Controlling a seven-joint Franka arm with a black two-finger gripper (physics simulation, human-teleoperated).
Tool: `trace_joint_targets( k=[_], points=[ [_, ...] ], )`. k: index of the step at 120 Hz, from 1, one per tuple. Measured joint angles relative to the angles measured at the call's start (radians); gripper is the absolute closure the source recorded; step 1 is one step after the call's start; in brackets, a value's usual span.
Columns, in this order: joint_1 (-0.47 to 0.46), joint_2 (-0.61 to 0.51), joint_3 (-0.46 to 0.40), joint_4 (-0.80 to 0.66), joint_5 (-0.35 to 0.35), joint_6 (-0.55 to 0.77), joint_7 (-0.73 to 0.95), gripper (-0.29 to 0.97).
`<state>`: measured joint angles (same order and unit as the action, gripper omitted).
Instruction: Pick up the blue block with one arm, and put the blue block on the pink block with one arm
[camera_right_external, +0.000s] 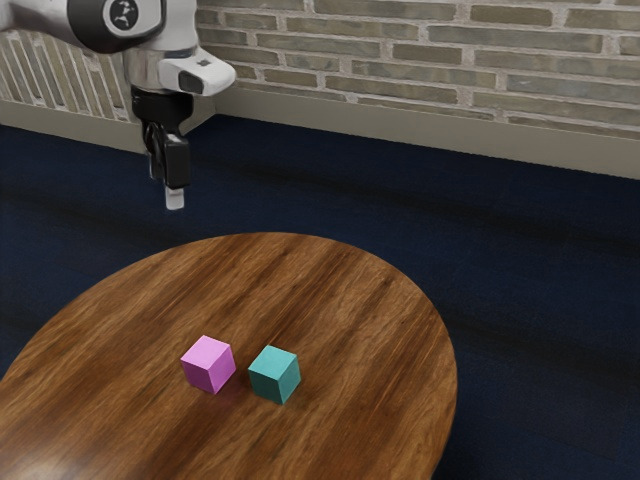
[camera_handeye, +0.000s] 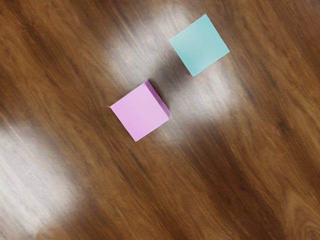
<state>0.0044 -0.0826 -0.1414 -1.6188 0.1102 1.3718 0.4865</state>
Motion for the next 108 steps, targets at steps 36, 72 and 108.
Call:
trace_joint_targets(
  k=[36, 72, 108],
  points=[
    [-0.022, -0.198, -0.004, -0.245, -0.056, 0.057, 0.166, 0.00],
    [-0.054, -0.079, -0.007, -0.389, -0.098, 0.224, 0.427, 0.00],
    [-0.037, 0.091, -0.025, -0.384, -0.095, 0.387, 0.600, 0.00]
  ],
)
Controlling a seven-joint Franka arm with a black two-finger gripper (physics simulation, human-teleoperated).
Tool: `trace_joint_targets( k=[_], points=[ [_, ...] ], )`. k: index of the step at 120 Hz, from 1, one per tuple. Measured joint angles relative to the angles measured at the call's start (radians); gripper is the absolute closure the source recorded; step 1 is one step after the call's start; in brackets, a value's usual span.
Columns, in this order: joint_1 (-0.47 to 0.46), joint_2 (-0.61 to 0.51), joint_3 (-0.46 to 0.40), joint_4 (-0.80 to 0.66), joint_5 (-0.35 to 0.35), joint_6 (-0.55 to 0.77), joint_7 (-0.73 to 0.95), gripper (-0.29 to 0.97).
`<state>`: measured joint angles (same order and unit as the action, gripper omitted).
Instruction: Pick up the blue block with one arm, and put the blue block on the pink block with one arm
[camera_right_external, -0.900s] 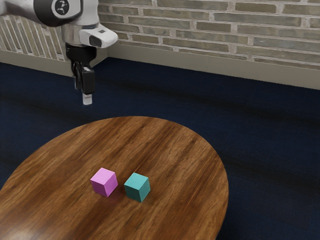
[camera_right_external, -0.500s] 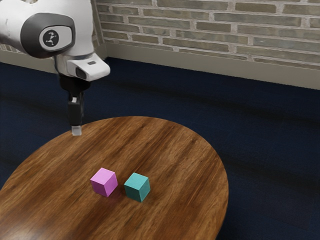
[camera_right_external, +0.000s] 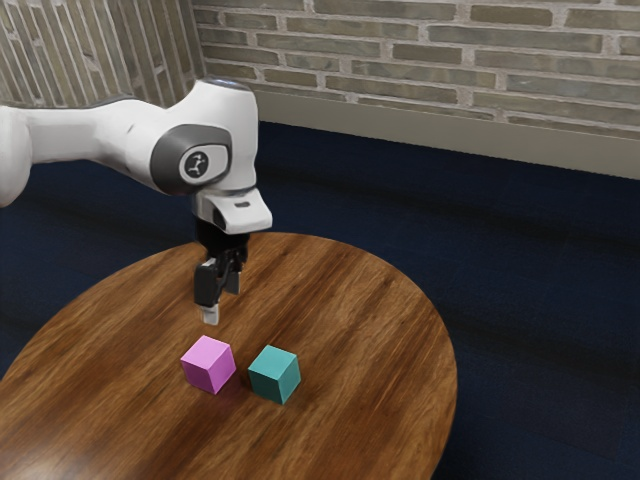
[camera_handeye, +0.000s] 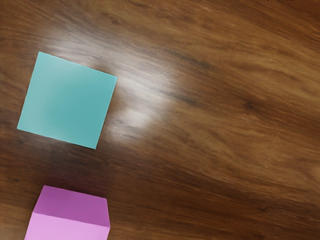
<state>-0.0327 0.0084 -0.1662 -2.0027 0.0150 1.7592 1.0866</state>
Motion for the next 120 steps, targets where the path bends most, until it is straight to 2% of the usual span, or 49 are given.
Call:
trace_joint_targets(
  k=[30, 69, 120],
  points=[
    [-0.007, 0.110, -0.001, 0.004, 0.015, 0.146, 0.055, 0.00],
    [-0.029, 0.194, -0.003, 0.007, 0.127, 0.281, 0.096, 0.00],
    [-0.028, 0.248, -0.001, -0.006, 0.118, 0.425, 0.125, 0.00]
  ],
)
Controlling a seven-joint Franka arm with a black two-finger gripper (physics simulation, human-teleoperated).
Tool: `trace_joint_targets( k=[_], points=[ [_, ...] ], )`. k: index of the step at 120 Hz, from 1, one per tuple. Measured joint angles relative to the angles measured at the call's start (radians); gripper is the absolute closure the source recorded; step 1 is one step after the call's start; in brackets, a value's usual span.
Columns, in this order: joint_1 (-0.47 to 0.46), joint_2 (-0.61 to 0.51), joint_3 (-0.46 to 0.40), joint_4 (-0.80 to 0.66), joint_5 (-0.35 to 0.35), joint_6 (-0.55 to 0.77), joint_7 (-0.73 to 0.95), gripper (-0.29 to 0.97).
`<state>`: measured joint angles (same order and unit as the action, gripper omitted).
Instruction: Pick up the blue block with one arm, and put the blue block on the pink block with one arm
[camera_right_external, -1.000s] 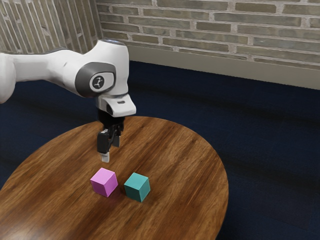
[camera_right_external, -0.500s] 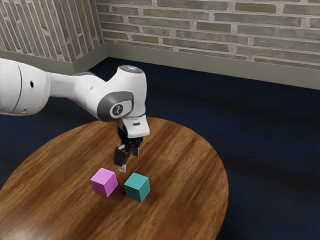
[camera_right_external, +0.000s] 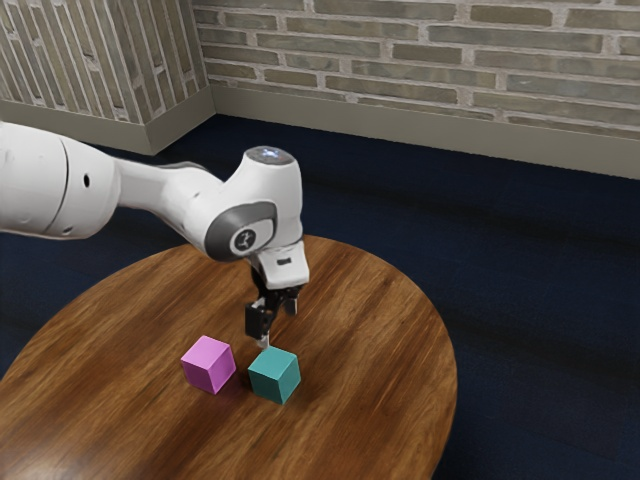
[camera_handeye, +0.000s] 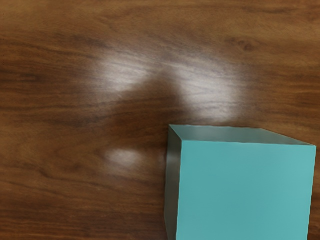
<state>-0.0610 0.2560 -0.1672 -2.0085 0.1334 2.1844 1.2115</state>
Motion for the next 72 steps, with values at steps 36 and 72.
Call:
trace_joint_targets(
  k=[36, 72],
  points=[
    [-0.006, 0.002, -0.001, -0.021, -0.039, 0.065, 0.010, 0.00],
    [-0.011, -0.051, -0.005, -0.128, -0.072, 0.083, 0.019, 0.00]
  ],
)
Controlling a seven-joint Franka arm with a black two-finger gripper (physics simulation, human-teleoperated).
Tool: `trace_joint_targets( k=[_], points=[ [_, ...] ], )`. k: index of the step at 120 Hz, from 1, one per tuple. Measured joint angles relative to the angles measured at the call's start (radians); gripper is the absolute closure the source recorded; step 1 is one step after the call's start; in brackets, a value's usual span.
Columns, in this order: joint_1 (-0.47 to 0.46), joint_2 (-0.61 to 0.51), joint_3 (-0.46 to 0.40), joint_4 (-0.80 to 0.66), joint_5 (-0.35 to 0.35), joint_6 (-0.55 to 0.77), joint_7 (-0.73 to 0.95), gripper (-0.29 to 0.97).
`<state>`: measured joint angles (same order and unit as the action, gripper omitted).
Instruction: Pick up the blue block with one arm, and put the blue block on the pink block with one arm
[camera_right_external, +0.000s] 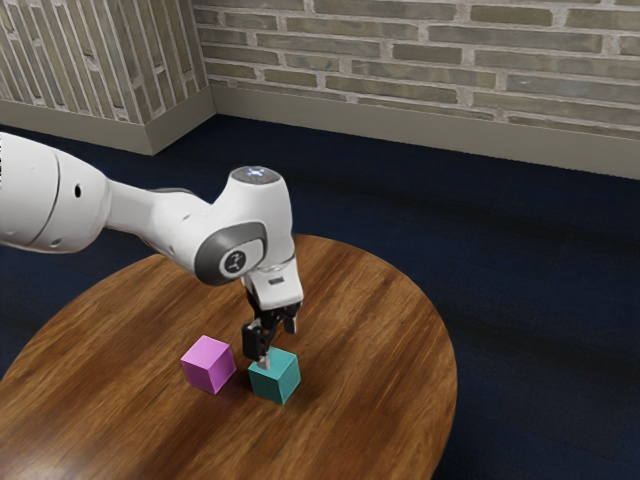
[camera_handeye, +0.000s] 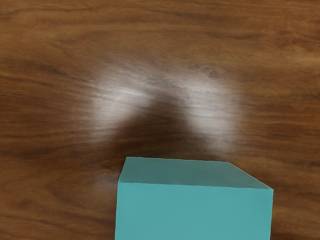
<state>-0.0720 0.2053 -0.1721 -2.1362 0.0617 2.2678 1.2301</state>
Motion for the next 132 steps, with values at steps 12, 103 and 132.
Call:
trace_joint_targets(
  k=[12, 103, 132],
  points=[
    [-0.007, 0.003, -0.004, -0.018, -0.007, 0.003, 0.002, 0.00],
    [0.010, -0.003, -0.004, -0.026, -0.024, 0.022, 0.015, 0.33],
    [0.024, -0.150, -0.004, -0.026, -0.026, -0.060, 0.021, 0.31]
  ],
)
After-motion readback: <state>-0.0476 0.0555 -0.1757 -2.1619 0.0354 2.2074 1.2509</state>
